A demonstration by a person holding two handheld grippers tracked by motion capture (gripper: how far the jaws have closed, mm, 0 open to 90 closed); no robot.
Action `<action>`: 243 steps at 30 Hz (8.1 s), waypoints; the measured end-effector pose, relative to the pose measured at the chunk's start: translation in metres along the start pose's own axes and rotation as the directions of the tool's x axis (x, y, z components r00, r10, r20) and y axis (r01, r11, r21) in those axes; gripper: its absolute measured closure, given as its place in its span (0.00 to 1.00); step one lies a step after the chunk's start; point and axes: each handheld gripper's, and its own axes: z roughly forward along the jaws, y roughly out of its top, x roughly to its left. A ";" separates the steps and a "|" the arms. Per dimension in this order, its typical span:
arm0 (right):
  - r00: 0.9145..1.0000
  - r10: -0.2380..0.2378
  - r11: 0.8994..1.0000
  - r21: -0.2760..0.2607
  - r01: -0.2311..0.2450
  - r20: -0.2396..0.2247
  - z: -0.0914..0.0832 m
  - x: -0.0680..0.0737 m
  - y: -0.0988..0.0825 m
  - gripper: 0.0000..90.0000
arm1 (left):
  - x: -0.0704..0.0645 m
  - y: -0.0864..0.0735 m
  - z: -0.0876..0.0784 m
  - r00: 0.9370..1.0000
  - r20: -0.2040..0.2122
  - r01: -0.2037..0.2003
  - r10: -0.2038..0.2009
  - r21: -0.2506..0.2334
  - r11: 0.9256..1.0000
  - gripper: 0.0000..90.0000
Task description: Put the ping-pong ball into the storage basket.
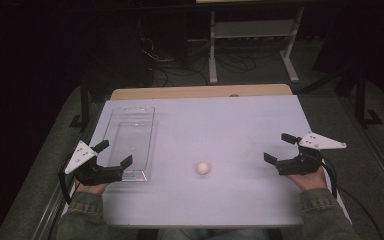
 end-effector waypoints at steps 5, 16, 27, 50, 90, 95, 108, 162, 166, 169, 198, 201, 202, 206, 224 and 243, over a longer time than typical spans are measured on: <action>1.000 -0.007 1.000 -0.006 0.007 0.001 -0.001 0.000 0.000 0.00 | -0.003 0.011 0.000 0.999 0.022 -0.028 0.028 0.013 1.000 0.00; 1.000 -0.023 1.000 -0.013 0.023 -0.003 -0.002 0.004 0.001 0.00 | -0.012 0.030 0.006 0.993 0.062 -0.102 0.098 0.056 0.993 0.00; 1.000 -0.014 1.000 -0.008 0.014 -0.014 -0.001 0.005 0.000 0.00 | -0.012 0.041 0.016 0.988 0.084 -0.139 0.131 0.093 0.986 0.00; 1.000 -0.010 1.000 -0.011 0.010 -0.002 -0.001 0.004 0.000 0.00 | -0.027 0.070 0.041 0.960 0.181 -0.243 0.215 0.152 0.958 0.00; 1.000 0.008 1.000 0.000 -0.008 -0.017 -0.002 0.003 -0.001 0.00 | -0.061 0.108 0.100 0.861 0.382 -0.451 0.336 0.265 0.852 0.00; 1.000 0.007 1.000 -0.001 -0.007 -0.018 -0.002 0.003 -0.001 0.00 | -0.062 0.108 0.106 0.854 0.401 -0.461 0.333 0.285 0.840 0.00; 1.000 0.011 1.000 0.000 -0.011 -0.020 -0.002 0.003 -0.002 0.00 | -0.077 0.114 0.129 0.818 0.458 -0.512 0.347 0.307 0.802 0.00; 0.999 0.020 1.000 -0.008 -0.021 -0.028 -0.006 0.003 -0.003 0.00 | -0.124 0.088 0.194 0.688 0.632 -0.685 0.358 0.401 0.608 0.00; 0.999 0.020 1.000 -0.009 -0.021 -0.029 -0.006 0.003 -0.003 0.00 | -0.126 0.086 0.196 0.682 0.639 -0.691 0.356 0.405 0.599 0.00; 0.999 0.020 1.000 -0.008 -0.020 -0.030 -0.006 0.003 -0.003 0.00 | -0.128 0.084 0.198 0.675 0.645 -0.700 0.358 0.406 0.587 0.00; 0.999 0.023 1.000 -0.003 -0.023 -0.032 -0.005 0.002 -0.003 0.00 | -0.137 0.069 0.209 0.639 0.696 -0.731 0.327 0.418 0.539 0.00; 0.999 0.021 1.000 -0.003 -0.021 -0.032 -0.005 0.002 -0.003 0.00 | -0.139 0.065 0.210 0.631 0.704 -0.741 0.325 0.422 0.523 0.00; 0.999 0.023 1.000 -0.003 -0.023 -0.032 -0.006 0.002 -0.003 0.00 | -0.140 0.064 0.211 0.628 0.707 -0.744 0.324 0.424 0.517 0.00; 0.999 0.022 1.000 -0.003 -0.022 -0.032 -0.006 0.002 -0.003 0.00 | -0.142 0.059 0.213 0.622 0.714 -0.752 0.320 0.431 0.499 0.00; 0.999 0.013 1.000 -0.012 -0.014 -0.039 -0.006 0.004 -0.003 0.00 | -0.150 0.047 0.218 0.589 0.750 -0.782 0.300 0.436 0.446 0.00; 0.999 0.016 1.000 -0.015 -0.017 -0.044 -0.007 0.003 -0.003 0.00 | -0.152 0.039 0.221 0.587 0.754 -0.785 0.293 0.442 0.434 0.14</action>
